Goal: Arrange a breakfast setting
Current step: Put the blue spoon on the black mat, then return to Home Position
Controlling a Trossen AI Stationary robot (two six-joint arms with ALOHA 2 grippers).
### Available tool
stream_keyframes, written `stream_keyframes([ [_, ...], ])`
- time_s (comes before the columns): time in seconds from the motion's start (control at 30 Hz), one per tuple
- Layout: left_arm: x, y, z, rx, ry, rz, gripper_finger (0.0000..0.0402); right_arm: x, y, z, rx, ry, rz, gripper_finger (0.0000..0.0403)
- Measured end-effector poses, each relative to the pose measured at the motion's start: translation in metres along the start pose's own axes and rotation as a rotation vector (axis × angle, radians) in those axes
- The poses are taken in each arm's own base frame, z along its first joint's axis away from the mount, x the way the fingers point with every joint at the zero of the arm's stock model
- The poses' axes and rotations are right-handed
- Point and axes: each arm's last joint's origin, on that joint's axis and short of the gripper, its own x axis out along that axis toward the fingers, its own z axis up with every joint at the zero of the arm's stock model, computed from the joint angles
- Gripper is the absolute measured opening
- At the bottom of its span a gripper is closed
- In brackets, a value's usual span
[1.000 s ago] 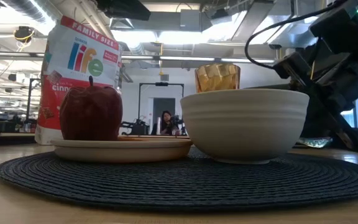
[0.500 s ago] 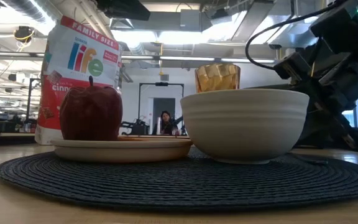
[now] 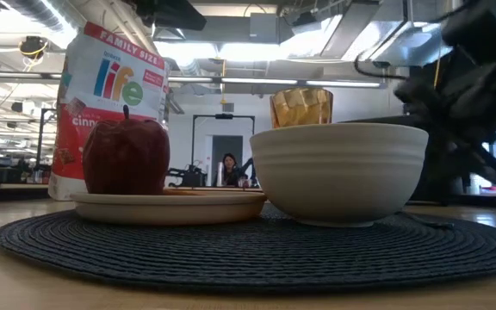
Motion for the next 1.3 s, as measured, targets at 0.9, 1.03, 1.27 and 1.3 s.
stream_keyframes([
  [0.9,0.005,0.010,-0.001,-0.032,0.008,0.046,0.0116,0.029,-0.009,-0.009,-0.048,-0.091,-0.093,0.0123],
  [1.03,0.005,0.010,-0.001,-0.031,0.008,0.046,0.0116,0.024,-0.007,-0.007,-0.036,-0.085,-0.078,0.0123],
  [1.27,-0.008,0.023,0.012,-0.068,-0.053,0.057,0.0116,-0.015,0.038,0.009,-0.184,-0.209,0.039,0.0123],
  [1.3,-0.012,0.028,0.016,-0.081,-0.074,0.056,0.0116,-0.025,0.047,0.013,-0.251,-0.232,0.051,0.0123],
])
